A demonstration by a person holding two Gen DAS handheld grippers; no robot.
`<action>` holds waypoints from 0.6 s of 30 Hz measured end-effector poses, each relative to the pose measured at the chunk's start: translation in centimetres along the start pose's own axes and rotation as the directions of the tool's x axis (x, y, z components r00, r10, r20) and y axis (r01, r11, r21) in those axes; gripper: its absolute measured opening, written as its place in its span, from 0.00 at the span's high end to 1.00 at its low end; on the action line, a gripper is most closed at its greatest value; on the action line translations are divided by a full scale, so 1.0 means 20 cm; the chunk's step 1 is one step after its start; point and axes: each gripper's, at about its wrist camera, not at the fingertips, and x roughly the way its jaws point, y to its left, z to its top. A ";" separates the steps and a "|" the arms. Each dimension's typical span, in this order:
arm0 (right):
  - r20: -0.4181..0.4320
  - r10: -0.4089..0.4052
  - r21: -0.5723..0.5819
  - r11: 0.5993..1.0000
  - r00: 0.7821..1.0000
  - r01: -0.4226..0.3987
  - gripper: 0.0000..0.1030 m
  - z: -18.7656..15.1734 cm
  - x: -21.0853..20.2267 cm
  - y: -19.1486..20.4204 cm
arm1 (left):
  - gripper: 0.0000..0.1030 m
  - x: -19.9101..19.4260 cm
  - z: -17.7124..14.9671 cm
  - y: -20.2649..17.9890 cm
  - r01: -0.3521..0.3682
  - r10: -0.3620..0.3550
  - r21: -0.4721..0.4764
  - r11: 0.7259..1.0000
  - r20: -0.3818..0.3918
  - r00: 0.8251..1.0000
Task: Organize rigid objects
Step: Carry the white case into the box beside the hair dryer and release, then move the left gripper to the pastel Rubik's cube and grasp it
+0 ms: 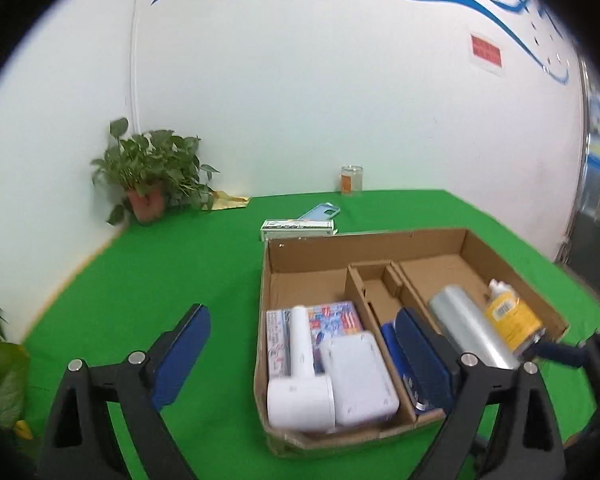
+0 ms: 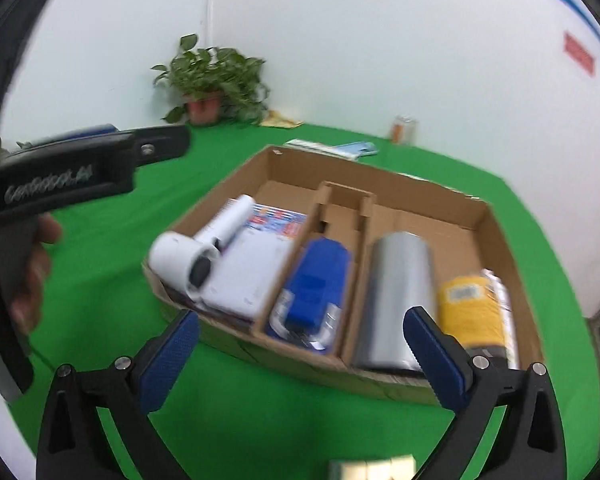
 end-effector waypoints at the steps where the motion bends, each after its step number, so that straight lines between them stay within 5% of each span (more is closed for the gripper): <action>1: 0.005 -0.002 0.007 1.000 1.000 0.002 0.00 -0.03 -0.02 -0.01 | 0.09 -0.01 -0.03 -0.04 -0.013 0.013 0.010 1.000 -0.020 1.000; 13: -0.012 -0.003 0.074 0.997 1.000 0.004 0.00 -0.28 -0.22 -0.20 | 0.09 -0.17 -0.25 -0.23 -0.017 0.009 -0.073 0.997 -0.109 0.994; 18: -0.029 0.018 0.088 0.996 0.999 -0.015 0.00 -0.39 -0.26 -0.29 | 0.09 -0.18 -0.30 -0.27 0.096 -0.120 -0.144 0.985 -0.172 0.978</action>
